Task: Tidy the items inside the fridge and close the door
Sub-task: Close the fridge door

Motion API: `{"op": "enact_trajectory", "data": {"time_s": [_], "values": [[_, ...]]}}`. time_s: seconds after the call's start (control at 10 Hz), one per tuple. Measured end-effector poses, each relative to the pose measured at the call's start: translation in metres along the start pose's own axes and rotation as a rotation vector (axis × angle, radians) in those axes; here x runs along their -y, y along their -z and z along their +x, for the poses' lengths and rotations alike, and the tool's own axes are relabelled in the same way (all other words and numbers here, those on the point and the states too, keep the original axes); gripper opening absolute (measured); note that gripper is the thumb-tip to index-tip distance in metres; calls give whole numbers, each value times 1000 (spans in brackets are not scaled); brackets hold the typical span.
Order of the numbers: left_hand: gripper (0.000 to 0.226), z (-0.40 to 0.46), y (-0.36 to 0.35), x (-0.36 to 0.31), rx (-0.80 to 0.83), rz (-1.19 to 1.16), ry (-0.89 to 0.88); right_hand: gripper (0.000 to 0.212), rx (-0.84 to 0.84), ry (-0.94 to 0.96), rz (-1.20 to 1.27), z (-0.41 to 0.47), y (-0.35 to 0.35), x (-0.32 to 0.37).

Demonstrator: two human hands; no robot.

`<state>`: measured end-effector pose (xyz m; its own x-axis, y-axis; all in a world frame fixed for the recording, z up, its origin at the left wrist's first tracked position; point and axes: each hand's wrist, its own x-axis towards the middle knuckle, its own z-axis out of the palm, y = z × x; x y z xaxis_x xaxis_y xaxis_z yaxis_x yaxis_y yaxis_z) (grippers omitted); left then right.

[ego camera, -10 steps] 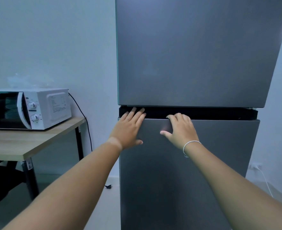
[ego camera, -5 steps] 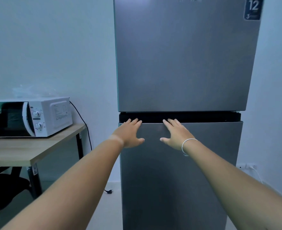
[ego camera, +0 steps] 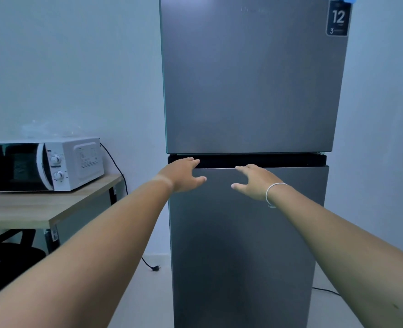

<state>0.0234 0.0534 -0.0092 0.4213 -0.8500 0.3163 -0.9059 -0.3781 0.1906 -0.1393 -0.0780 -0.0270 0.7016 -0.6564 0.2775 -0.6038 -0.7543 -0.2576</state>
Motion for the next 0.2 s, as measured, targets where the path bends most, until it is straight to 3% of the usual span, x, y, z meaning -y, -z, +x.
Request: {"op": "enact_trajectory", "data": {"time_s": [0.2], "values": [[69,-10,3,-3,-9,-3,-16,62,-39,32,59,-9,7,-3]]}}
